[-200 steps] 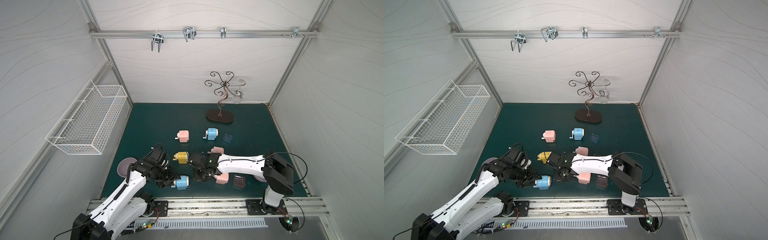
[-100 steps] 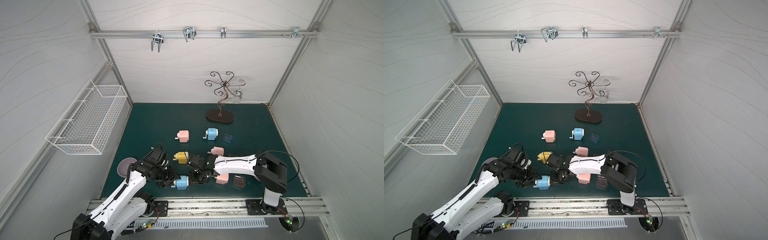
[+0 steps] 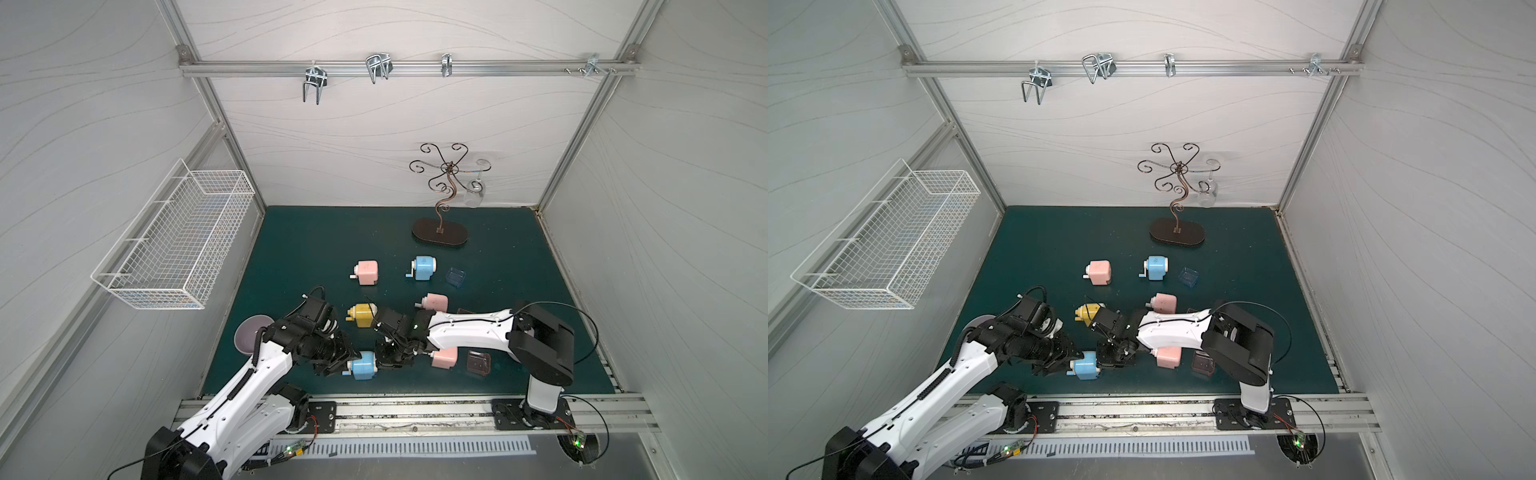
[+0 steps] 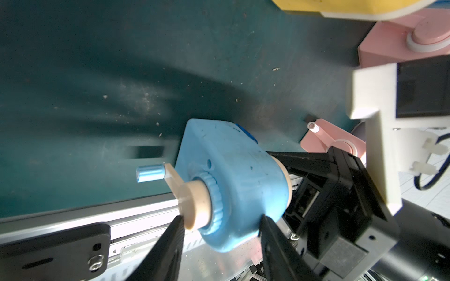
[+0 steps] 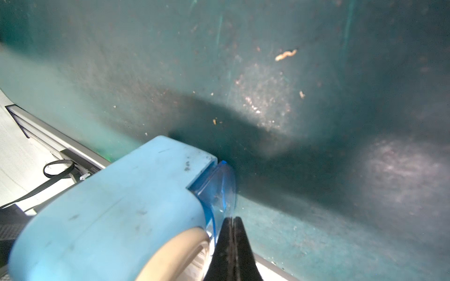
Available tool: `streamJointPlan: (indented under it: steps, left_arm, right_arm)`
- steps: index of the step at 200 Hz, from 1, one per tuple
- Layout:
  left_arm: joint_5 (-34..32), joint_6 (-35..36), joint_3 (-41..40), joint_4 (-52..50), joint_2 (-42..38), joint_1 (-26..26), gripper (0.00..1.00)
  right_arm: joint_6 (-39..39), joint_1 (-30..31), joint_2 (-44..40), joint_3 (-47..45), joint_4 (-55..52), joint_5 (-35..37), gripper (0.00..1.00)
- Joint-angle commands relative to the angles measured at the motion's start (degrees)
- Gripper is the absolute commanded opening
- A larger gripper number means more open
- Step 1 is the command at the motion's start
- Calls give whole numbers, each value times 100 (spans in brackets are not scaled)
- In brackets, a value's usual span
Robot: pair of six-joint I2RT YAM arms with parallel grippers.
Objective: Put the tray back into the pencil sharpener
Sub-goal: Close the container of the pencil sharpener.
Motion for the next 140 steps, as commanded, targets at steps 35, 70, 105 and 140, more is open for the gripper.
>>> streamJointPlan:
  steps: [35, 70, 105, 140]
  left_arm:
    - [-104, 84, 91, -53, 106, 5, 53]
    - [-102, 79, 82, -54, 107, 5, 53]
    - [-113, 74, 80, -64, 107, 5, 53]
    - [-105, 71, 80, -61, 124, 5, 53]
  right_arm:
    - [-69, 52, 114, 50, 183, -177, 0]
    - [-56, 52, 143, 60, 243, -219, 0]
    - [-20, 54, 145, 41, 466, -313, 0]
    - [22, 71, 141, 5, 613, -389, 0]
